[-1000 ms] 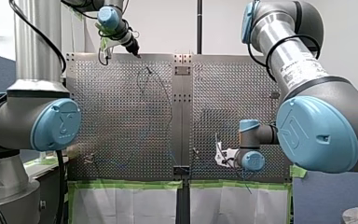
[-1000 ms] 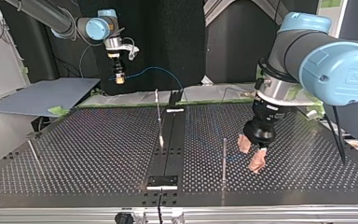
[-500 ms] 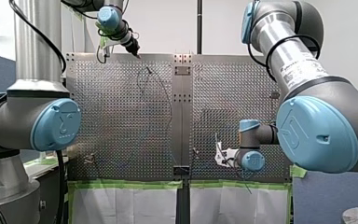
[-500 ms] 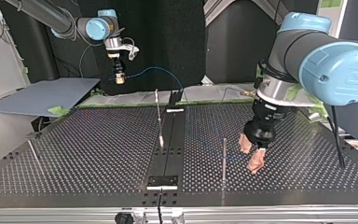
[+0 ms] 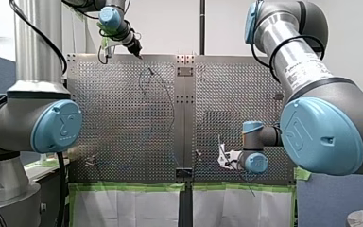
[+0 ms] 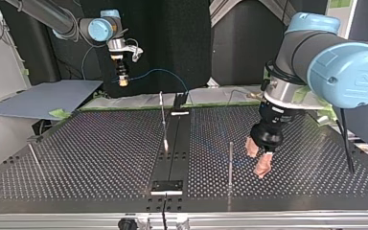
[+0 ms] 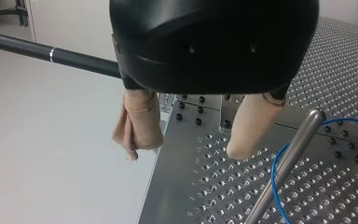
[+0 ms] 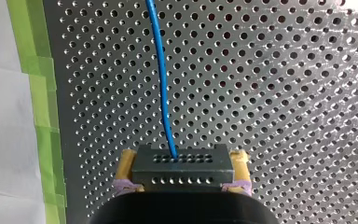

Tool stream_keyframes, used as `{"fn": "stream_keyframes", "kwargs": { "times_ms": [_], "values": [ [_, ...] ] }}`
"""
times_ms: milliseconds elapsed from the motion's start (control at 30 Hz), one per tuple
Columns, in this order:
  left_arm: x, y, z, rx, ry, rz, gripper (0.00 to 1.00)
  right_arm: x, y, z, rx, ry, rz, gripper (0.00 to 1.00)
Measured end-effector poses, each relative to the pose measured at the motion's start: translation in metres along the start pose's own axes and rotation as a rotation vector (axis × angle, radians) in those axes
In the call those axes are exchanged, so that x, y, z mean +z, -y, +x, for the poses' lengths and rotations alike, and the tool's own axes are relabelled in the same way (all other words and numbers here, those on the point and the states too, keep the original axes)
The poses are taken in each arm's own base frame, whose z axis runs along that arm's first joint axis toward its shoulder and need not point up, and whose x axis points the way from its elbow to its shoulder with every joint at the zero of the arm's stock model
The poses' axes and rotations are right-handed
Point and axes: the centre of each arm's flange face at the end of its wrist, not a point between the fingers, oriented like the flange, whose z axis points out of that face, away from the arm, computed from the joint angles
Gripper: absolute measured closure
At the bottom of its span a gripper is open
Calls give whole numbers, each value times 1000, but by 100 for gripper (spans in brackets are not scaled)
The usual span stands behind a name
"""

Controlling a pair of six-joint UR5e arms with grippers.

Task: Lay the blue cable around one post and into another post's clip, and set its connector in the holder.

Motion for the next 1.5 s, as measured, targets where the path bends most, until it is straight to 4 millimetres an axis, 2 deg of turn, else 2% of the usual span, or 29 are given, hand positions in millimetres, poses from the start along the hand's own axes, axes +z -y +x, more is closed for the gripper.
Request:
{"fn": "stream_keyframes", "kwargs": {
  "times_ms": [1233, 1500],
  "values": [
    [-1, 0, 1, -4, -2, -14, 0, 0, 0, 0, -4, 13, 0, 100],
    [-14, 2, 3, 17, -10, -56, 0, 0, 0, -1, -4, 16, -2, 100]
  ]
}}
